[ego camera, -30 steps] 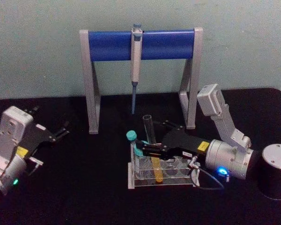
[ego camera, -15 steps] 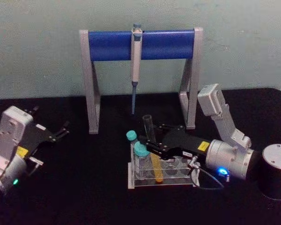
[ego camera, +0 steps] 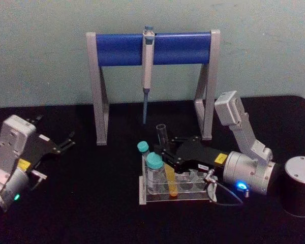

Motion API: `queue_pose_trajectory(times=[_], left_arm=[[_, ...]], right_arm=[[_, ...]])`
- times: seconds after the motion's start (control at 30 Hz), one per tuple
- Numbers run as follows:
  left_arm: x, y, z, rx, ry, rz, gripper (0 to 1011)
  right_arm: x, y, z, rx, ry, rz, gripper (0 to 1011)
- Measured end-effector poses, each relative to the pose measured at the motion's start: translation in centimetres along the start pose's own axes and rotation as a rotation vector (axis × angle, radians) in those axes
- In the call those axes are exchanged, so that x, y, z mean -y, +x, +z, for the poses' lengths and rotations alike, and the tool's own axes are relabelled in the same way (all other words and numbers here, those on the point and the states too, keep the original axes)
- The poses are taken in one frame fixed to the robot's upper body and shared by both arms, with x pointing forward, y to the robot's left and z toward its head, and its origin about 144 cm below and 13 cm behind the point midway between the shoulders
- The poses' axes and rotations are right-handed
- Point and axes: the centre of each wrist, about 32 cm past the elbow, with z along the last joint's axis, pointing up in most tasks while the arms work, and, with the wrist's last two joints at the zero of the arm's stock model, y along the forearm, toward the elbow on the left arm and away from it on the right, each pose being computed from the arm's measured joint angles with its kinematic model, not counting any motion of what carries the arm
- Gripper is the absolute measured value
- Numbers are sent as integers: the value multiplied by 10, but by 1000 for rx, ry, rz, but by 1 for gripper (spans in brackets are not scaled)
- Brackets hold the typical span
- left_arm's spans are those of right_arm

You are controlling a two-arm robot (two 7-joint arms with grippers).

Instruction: Pick up the test tube from the test tube rack, shake it, then place it back into the test tube rack.

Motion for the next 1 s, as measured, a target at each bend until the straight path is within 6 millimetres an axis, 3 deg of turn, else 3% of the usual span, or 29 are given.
queue_pose_trajectory(times=[0.43,1.0], left_arm=[[0,0,0,0,0,0,1001],[0,0,0,0,0,0,1001]], right_arm=[[0,0,-1,1,3,0,232],[19,-16,-13,43,169,-19,232]])
